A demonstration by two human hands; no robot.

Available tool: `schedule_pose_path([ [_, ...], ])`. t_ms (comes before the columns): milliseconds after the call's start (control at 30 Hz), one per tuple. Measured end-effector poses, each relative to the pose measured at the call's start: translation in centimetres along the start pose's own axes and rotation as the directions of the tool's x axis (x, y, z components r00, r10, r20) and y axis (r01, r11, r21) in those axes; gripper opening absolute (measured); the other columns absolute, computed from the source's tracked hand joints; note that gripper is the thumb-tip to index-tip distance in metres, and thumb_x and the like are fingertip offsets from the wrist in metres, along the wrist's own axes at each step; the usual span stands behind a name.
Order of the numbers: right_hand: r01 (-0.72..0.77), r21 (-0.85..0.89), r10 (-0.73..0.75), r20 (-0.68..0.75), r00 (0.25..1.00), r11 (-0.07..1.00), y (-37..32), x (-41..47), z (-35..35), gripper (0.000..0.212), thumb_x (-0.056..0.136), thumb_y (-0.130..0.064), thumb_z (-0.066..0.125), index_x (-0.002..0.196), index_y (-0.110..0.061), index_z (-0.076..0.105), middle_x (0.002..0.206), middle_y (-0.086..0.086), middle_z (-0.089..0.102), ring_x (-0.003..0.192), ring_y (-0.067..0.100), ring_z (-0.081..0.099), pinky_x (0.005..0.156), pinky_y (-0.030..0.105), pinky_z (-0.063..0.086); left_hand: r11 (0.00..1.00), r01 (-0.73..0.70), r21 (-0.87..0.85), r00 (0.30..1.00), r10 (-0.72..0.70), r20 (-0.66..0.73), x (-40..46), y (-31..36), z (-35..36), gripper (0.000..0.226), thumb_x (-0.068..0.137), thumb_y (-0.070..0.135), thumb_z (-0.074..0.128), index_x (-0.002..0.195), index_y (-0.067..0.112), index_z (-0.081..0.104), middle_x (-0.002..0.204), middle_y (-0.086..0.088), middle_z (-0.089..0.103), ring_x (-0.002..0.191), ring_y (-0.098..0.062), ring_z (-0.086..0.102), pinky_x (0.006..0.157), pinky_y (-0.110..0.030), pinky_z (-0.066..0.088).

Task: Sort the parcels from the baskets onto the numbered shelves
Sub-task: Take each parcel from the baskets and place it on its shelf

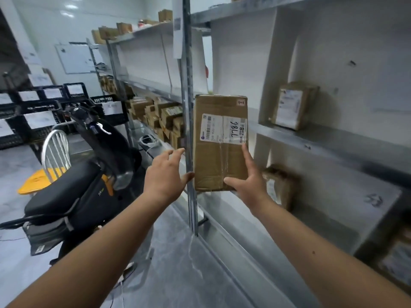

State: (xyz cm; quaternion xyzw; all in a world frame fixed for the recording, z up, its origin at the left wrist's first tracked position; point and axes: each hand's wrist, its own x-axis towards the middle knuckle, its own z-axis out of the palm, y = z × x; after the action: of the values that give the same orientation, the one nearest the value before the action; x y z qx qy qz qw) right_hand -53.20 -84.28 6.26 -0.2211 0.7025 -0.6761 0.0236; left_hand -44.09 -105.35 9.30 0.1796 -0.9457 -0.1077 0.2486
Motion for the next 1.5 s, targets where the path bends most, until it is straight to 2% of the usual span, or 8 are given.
schedule_pose_path([
  [133,0.035,-0.034,-0.033,0.046,0.998,0.999,0.6,6.1,1.1,0.107,0.082,-0.008,0.077,0.152,-0.068,0.023,0.157,-0.017,0.040,0.140,0.011,0.048,0.109,0.036,0.051,0.998,0.068,-0.006,0.997,-0.068,-0.033,4.8,-1.4,1.6,0.081,0.089,0.059,0.072,0.157,0.030,0.040,0.156,-0.003,0.046,0.143,-0.027,0.043,0.111,-0.050,0.046],
  [300,0.098,-0.094,-0.091,0.077,0.993,0.991,0.1,13.1,2.6,0.105,0.087,-0.003,0.075,0.161,-0.054,0.020,0.158,-0.016,0.037,0.139,0.006,0.044,0.085,0.003,0.046,0.996,0.079,-0.038,0.993,-0.081,-0.080,11.2,-2.7,2.5,0.077,0.089,0.059,0.072,0.154,0.027,0.044,0.150,-0.002,0.050,0.139,-0.027,0.047,0.109,-0.048,0.048],
  [433,0.157,-0.152,-0.148,0.072,0.986,0.976,-0.2,18.7,3.8,0.104,0.088,-0.011,0.075,0.160,-0.058,0.017,0.157,-0.017,0.035,0.142,0.008,0.040,0.111,0.031,0.047,0.997,0.055,-0.058,0.993,-0.061,-0.104,17.3,-4.3,3.4,0.076,0.088,0.059,0.073,0.151,0.026,0.048,0.147,-0.001,0.052,0.136,-0.027,0.049,0.107,-0.046,0.048],
  [600,0.199,-0.194,-0.203,-0.003,0.979,0.961,0.3,26.3,6.2,0.105,0.083,-0.019,0.076,0.154,-0.068,0.016,0.160,-0.021,0.032,0.147,0.007,0.037,0.119,0.047,0.043,0.993,-0.025,-0.113,0.988,0.008,-0.151,26.3,-6.5,5.5,0.074,0.088,0.056,0.074,0.150,0.026,0.049,0.143,-0.002,0.055,0.133,-0.027,0.050,0.109,-0.046,0.048],
  [833,0.227,-0.294,-0.285,-0.172,0.943,0.929,-0.5,36.0,9.1,0.100,0.090,-0.010,0.076,0.161,-0.052,0.020,0.155,-0.023,0.033,0.144,0.002,0.036,0.121,0.036,0.038,0.945,-0.190,-0.267,0.968,0.135,-0.212,39.2,-9.4,8.8,0.070,0.092,0.057,0.070,0.151,0.023,0.050,0.148,-0.003,0.054,0.139,-0.025,0.048,0.114,-0.043,0.041],
  [1133,0.163,-0.354,-0.295,-0.359,0.886,0.921,1.2,43.8,12.3,0.102,0.092,-0.015,0.077,0.158,-0.060,0.014,0.157,-0.023,0.030,0.145,0.006,0.036,0.118,0.043,0.043,0.849,-0.386,-0.361,0.921,0.331,-0.207,50.4,-10.8,12.0,0.057,0.097,0.047,0.069,0.146,0.022,0.055,0.139,0.000,0.063,0.131,-0.022,0.056,0.110,-0.039,0.044],
  [1300,0.120,-0.394,-0.302,-0.442,0.845,0.911,1.9,45.7,13.6,0.108,0.092,-0.014,0.078,0.161,-0.053,0.004,0.158,-0.019,0.023,0.142,0.005,0.032,0.108,0.029,0.040,0.787,-0.391,-0.478,0.919,0.366,-0.149,53.7,-10.8,13.6,0.049,0.099,0.039,0.068,0.145,0.031,0.054,0.128,0.006,0.068,0.122,-0.018,0.061,0.101,-0.043,0.055],
  [1500,0.008,-0.446,-0.268,-0.523,0.809,0.895,3.1,47.2,14.4,0.112,0.089,-0.021,0.083,0.163,-0.043,0.003,0.161,-0.013,0.022,0.141,0.008,0.033,0.114,0.039,0.043,0.771,-0.416,-0.482,0.903,0.414,-0.117,55.8,-10.3,15.0,0.051,0.098,0.027,0.070,0.142,0.042,0.049,0.117,0.013,0.069,0.097,-0.013,0.067,0.080,-0.039,0.061],
])
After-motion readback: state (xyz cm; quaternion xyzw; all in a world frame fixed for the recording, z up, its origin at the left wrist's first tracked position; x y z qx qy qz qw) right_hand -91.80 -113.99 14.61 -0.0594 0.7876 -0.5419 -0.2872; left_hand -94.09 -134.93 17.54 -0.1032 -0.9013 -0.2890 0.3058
